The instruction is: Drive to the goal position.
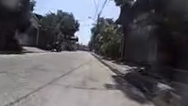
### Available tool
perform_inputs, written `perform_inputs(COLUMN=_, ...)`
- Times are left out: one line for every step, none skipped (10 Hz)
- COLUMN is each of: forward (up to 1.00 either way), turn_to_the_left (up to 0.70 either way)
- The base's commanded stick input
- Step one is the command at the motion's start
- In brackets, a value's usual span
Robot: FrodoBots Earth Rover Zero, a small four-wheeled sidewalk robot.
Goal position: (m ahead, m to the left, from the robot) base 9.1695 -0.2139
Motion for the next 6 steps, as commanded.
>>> perform_inputs(forward=0.85, turn_to_the_left=0.00)
perform_inputs(forward=0.85, turn_to_the_left=0.00)
perform_inputs(forward=0.85, turn_to_the_left=0.00)
perform_inputs(forward=0.85, turn_to_the_left=0.00)
perform_inputs(forward=0.85, turn_to_the_left=0.00)
perform_inputs(forward=0.85, turn_to_the_left=0.00)
